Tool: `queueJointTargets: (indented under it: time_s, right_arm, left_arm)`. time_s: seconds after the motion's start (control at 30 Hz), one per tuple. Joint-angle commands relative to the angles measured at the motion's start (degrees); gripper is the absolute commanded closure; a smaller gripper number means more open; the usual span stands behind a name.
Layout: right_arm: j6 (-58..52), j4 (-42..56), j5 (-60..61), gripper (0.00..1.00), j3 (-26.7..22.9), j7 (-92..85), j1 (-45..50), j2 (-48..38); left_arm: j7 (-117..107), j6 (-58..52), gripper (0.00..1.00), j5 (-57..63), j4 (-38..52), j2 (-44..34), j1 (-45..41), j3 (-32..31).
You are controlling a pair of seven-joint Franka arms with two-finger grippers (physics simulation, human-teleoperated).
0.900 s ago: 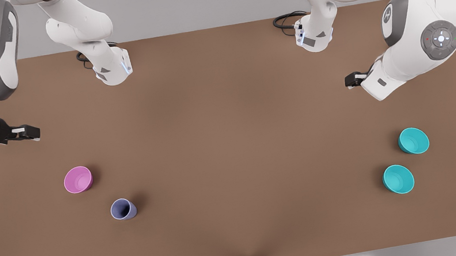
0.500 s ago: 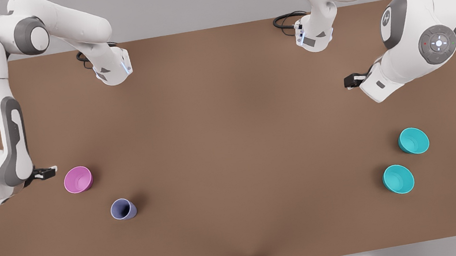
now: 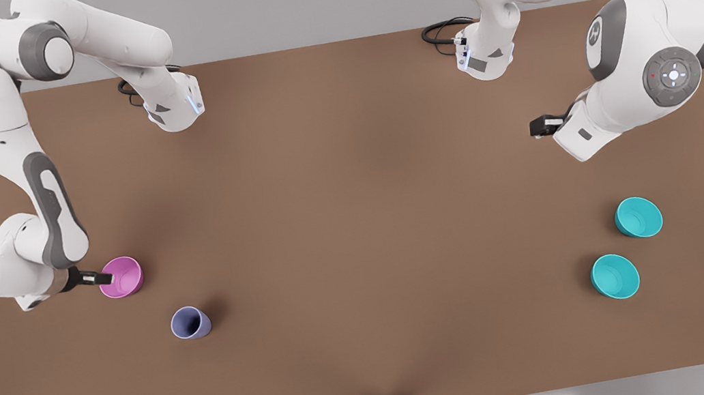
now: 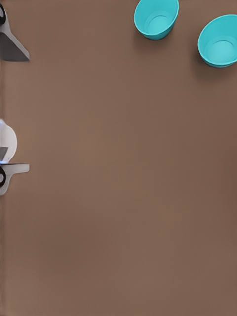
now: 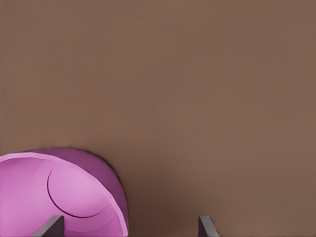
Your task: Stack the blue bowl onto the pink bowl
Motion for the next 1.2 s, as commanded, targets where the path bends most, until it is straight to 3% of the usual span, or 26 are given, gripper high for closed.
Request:
queueJointTargets:
  time_s: [0.0, 0.13, 0.17, 0.3, 0.33, 0.47, 0.6, 0.77, 0.9, 1.03, 1.17]
  right_arm:
    - [2.3, 0.0, 2.2, 0.00, 0.4, 1.3, 0.0, 1.0]
    - [1.9, 0.1, 2.9, 0.00, 1.0, 1.3, 0.0, 2.3]
    - [0.3, 0.2, 2.9, 0.26, 1.1, 1.3, 0.0, 2.1]
    - [-2.2, 0.9, 2.9, 0.61, 1.4, 1.0, -0.3, 1.6]
    - [-2.3, 0.8, 2.9, 0.79, 1.5, -0.2, -0.3, 1.4]
    - [-4.5, 1.0, 2.9, 0.79, 2.4, -2.2, -0.7, 1.3]
    - [-13.8, 1.8, 5.1, 0.79, 6.9, -2.1, -0.2, -2.6]
    - [-14.8, -5.4, 8.4, 0.79, 13.5, -1.7, 0.1, -9.6]
    - [-13.4, -5.5, 17.1, 0.79, 17.8, 6.9, 7.9, -11.5]
    - [-1.8, 2.1, 22.0, 0.79, 17.8, 24.5, 23.5, -4.6]
    - [5.6, 17.6, 22.2, 0.79, 17.5, 38.7, 34.5, 8.6]
  left_arm:
    - [-0.1, -0.1, 0.00, 0.0, 0.0, -0.1, 0.0, 0.0]
    - [-0.1, -0.1, 0.00, 0.0, -0.2, 0.1, 0.0, 0.0]
    - [-0.1, -0.3, 0.00, 0.0, -0.2, 0.0, -0.1, 0.1]
    - [-0.5, -0.2, 0.00, 0.0, 0.0, 0.0, -0.1, 0.1]
    - [-1.1, -0.2, 0.00, 0.0, 0.1, 0.0, -0.1, 0.0]
    - [-1.1, 0.0, 0.00, 0.0, 0.1, 0.1, -0.1, 0.0]
    - [-1.1, 0.1, 0.00, -0.1, 0.0, 0.2, -0.1, 0.0]
    - [-1.1, 0.2, 0.00, 0.0, 0.0, 0.2, -0.1, 0.0]
    - [-1.1, -0.1, 0.00, 0.0, -0.1, 0.2, -0.1, 0.0]
    - [-1.1, 0.0, 0.00, 0.0, 0.0, 0.2, -0.1, 0.0]
    - [-1.1, 0.3, 0.00, -0.3, 0.2, 1.0, -0.1, -0.1]
